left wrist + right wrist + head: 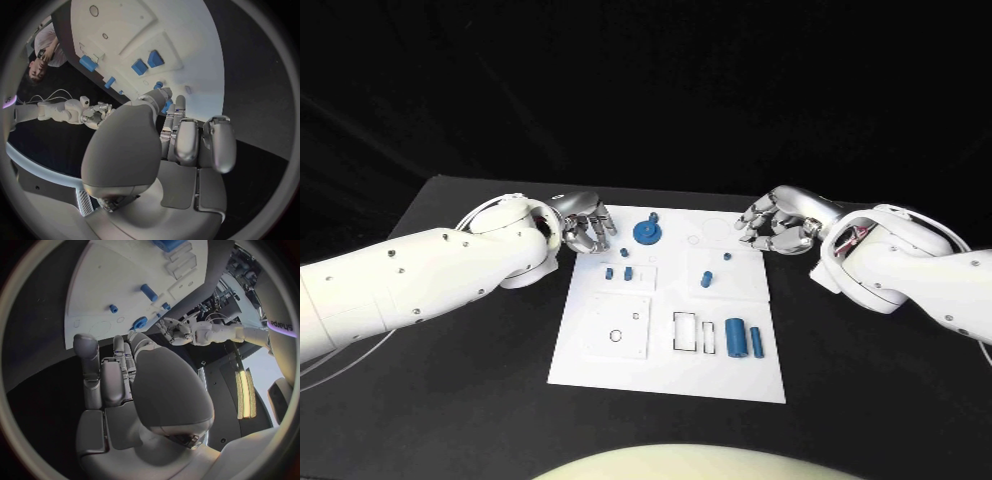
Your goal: Assemble the parts on the task board
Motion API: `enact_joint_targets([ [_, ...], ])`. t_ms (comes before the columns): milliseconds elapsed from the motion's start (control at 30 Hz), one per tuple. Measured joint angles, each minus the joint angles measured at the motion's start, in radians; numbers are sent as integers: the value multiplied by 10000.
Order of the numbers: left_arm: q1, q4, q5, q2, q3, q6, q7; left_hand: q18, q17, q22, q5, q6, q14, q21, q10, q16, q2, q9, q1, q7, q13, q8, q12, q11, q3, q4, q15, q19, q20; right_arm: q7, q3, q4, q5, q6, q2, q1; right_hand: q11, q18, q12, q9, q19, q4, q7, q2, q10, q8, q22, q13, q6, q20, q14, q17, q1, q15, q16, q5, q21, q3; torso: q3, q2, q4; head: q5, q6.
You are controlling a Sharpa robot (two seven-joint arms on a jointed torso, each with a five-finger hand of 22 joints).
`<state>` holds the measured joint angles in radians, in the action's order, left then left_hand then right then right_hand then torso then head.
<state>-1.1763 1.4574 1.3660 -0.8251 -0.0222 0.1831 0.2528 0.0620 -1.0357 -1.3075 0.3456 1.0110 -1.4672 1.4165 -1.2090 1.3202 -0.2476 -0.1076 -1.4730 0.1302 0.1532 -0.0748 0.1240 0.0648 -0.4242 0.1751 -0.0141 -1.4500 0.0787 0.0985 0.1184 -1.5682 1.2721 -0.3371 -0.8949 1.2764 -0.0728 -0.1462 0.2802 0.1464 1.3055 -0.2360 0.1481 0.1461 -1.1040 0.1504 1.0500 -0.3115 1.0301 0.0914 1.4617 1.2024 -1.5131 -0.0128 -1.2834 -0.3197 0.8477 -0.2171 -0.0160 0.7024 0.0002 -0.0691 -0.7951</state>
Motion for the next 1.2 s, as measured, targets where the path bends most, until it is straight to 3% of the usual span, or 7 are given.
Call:
enact_joint_targets([
  [167, -40, 98, -1725, -309, -6, 685, -579, 0, -103, 0, 0, 438, 4, -302, -166, -4, 59, -28, 48, 113, 56, -175, 15, 50, -91, -11, 4, 242, 57, 436, 1, 62, 1377, 168, 279, -100, -8, 155, -425, -36, 205, 121, 12, 126, -148, -101, 647, 384, 139, 28, 0, 492, 44, 1, -468, 69, 773, -302, 4, 16, -10, 194, 64],
  [267, -43, 264, -3305, -501, -5, 1092, -1122, -1, 903, 1, 0, 523, 318, -916, -189, -545, 98, -29, 9, 197, 108, -200, 77, 62, -138, -58, 85, 754, 74, 693, 2, 109, 2118, 292, 466, -145, -14, 154, -598, -54, 238, 155, 4, 229, -155, -155, 826, 524, 194, -5, 20, 634, 72, 21, -591, 142, 984, -409, 3, 26, -14, 297, 72],
  [467, -51, 556, -6695, -727, 1, 1749, -2292, 331, 2640, 865, 0, 538, 954, -2032, -144, -1677, 163, 56, 74, 213, 181, -200, 129, 108, -153, -73, 122, 1573, 111, 1125, 15, 321, 3133, 579, 807, -245, -52, 153, -818, -95, 300, 182, 16, 347, -118, -290, 1035, 719, 206, 56, 33, 816, 191, 36, -771, 181, 1198, -442, -6, 29, 11, 477, 34],
  [600, -52, 718, -8761, -849, 3, 2099, -3018, 484, 3384, 1374, 0, 575, 1230, -2614, -21, -2211, 208, 85, 120, 250, 208, -199, 186, 165, -121, -128, 145, 1966, 142, 1353, 22, 413, 3595, 785, 955, -355, -52, 153, -880, -107, 341, 184, 16, 387, -118, -313, 1170, 784, 206, 73, 68, 932, 231, 71, -864, 181, 1362, -501, -8, 32, 12, 523, -1],
  [667, -53, 781, -9621, -904, 3, 2227, -3356, 485, 3609, 1526, 0, 576, 1302, -2796, 2, -2377, 243, 93, 154, 251, 222, -199, 188, 142, -120, -129, 159, 2048, 159, 1447, 31, 450, 3757, 882, 1008, -399, -78, 308, -911, -116, 433, 191, 16, 387, -144, -349, 1292, 822, 206, 86, 68, 1013, 231, 71, -940, 181, 1535, -509, -9, 34, 7, 533, -22],
  [933, -54, 883, -11629, -1098, 4, 2563, -4263, 481, 3843, 1711, 0, 576, 1302, -2993, 38, -2546, 249, 122, 225, 251, 251, -199, 272, 178, 4, -142, 159, 2117, 160, 1637, 29, 556, 4081, 1148, 1164, -489, -89, 308, -1001, -117, 468, 231, 56, 387, -156, -349, 1473, 921, 247, 122, 68, 1057, 231, 71, -1025, 181, 1720, -638, -9, 29, -1, 546, -57],
  [1200, -56, 987, -12385, -1185, 5, 2664, -4688, 480, 3910, 1770, 0, 575, 1302, -3051, 109, -2594, 307, 144, 167, 251, 262, -199, 304, 178, 17, -239, 159, 2117, 160, 1704, 25, 743, 4212, 1264, 1306, -560, -103, 308, -1117, -104, 468, 332, 21, 387, -211, -349, 1595, 1062, 383, 122, 68, 1057, 231, 71, -1088, 237, 1803, -869, -6, 21, 6, 528, -78],
])
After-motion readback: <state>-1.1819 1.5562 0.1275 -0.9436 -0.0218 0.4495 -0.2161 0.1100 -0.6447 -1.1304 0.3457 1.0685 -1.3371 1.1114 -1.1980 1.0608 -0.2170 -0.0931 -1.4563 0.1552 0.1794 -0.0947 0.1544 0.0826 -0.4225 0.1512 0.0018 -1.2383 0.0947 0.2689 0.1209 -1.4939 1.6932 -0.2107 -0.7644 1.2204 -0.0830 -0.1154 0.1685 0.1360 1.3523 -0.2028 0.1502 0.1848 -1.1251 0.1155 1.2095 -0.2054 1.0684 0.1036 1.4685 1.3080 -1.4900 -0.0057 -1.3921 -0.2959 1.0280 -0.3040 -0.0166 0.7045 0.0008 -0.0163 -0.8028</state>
